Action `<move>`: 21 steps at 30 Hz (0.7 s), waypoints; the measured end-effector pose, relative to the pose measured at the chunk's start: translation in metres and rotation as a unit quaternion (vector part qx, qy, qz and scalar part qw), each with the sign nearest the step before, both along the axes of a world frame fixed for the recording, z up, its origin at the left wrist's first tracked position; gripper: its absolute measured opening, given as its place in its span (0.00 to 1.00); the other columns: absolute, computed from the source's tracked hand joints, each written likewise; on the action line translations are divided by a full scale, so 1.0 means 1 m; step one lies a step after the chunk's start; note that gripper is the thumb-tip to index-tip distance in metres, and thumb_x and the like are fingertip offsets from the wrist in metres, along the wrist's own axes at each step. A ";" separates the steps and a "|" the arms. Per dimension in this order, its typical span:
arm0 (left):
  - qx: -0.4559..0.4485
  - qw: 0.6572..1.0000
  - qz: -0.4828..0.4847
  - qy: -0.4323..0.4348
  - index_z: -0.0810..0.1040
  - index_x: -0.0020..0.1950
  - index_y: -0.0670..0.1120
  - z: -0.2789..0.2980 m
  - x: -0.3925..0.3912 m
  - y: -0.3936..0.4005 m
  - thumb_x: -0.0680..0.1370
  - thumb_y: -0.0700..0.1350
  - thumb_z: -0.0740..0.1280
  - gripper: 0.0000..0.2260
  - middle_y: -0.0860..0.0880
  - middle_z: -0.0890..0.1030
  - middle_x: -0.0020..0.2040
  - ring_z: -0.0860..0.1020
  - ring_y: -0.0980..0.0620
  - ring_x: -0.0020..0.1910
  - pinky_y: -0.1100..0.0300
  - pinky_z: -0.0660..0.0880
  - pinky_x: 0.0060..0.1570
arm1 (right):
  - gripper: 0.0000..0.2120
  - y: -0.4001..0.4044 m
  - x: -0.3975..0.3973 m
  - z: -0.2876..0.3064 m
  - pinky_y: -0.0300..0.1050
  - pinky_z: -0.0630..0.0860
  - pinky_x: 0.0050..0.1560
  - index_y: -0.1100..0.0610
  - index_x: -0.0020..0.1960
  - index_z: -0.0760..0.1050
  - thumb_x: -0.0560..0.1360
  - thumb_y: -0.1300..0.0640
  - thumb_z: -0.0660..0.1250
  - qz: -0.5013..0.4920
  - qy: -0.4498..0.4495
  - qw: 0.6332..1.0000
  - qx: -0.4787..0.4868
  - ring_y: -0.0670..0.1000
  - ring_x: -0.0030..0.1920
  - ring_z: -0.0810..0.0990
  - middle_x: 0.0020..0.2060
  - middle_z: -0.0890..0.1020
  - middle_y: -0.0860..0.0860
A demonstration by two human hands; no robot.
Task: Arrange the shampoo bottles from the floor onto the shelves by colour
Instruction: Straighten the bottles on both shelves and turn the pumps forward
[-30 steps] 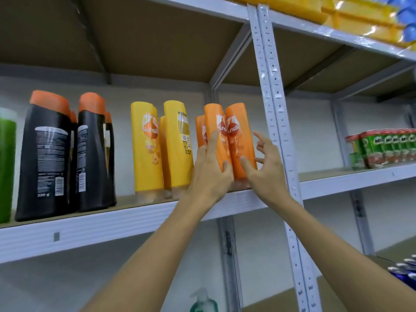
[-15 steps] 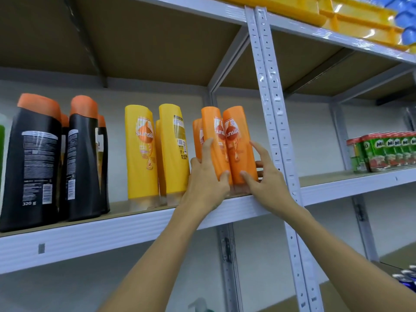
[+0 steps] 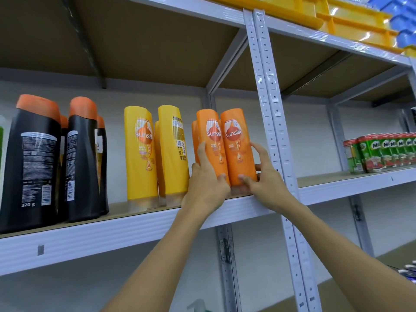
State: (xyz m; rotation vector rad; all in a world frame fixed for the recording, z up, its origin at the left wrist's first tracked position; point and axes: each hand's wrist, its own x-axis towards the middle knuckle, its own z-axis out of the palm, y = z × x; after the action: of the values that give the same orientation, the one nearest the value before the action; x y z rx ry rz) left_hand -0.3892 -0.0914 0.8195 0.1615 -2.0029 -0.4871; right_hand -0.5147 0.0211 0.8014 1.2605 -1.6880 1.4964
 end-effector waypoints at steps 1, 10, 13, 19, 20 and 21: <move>0.005 1.000 -0.012 -0.003 0.42 0.79 0.56 0.001 0.000 -0.001 0.80 0.45 0.68 0.40 0.45 0.67 0.72 0.72 0.44 0.68 0.45 0.73 0.66 | 0.36 0.001 -0.001 0.000 0.46 0.81 0.51 0.38 0.77 0.52 0.79 0.55 0.70 0.014 -0.008 1.000 -0.002 0.51 0.54 0.78 0.63 0.72 0.47; -0.003 1.000 0.020 -0.023 0.38 0.79 0.57 -0.004 0.004 0.001 0.80 0.52 0.67 0.41 0.43 0.65 0.72 0.72 0.43 0.67 0.43 0.73 0.66 | 0.39 0.009 0.002 0.002 0.39 0.77 0.50 0.37 0.77 0.52 0.76 0.47 0.73 -0.001 -0.010 0.999 0.048 0.48 0.56 0.76 0.64 0.69 0.42; -0.009 0.999 0.033 -0.031 0.37 0.79 0.56 -0.004 0.005 0.003 0.80 0.51 0.67 0.41 0.41 0.66 0.71 0.73 0.42 0.66 0.44 0.72 0.65 | 0.39 0.009 0.002 0.002 0.42 0.78 0.50 0.37 0.78 0.52 0.76 0.50 0.73 -0.007 -0.014 0.999 0.043 0.50 0.56 0.77 0.65 0.70 0.45; -0.060 0.995 0.072 -0.042 0.34 0.79 0.55 -0.008 0.009 0.006 0.81 0.53 0.63 0.40 0.43 0.66 0.72 0.76 0.43 0.63 0.48 0.76 0.59 | 0.40 0.013 0.006 0.007 0.50 0.80 0.56 0.38 0.78 0.50 0.78 0.54 0.72 -0.007 -0.019 0.997 0.074 0.53 0.60 0.78 0.73 0.70 0.52; -0.067 0.993 0.081 -0.047 0.34 0.79 0.55 -0.009 0.009 0.006 0.81 0.54 0.63 0.41 0.43 0.65 0.72 0.76 0.43 0.62 0.48 0.76 0.57 | 0.41 0.014 0.007 0.009 0.52 0.80 0.57 0.39 0.79 0.49 0.78 0.54 0.71 -0.020 -0.018 0.996 0.091 0.55 0.62 0.78 0.74 0.69 0.52; -0.071 0.992 0.088 -0.050 0.33 0.79 0.55 -0.010 0.010 0.006 0.80 0.54 0.63 0.41 0.43 0.65 0.72 0.77 0.42 0.62 0.48 0.77 0.56 | 0.42 0.015 0.009 0.012 0.54 0.79 0.58 0.39 0.79 0.47 0.78 0.54 0.71 -0.035 -0.017 0.993 0.110 0.56 0.64 0.77 0.75 0.68 0.51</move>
State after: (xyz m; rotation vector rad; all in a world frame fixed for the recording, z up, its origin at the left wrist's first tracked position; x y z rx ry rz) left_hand -0.3794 -0.0850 0.8098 0.2776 -2.0907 -0.2273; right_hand -0.5061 0.0364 0.8139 1.2779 -1.9409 1.3256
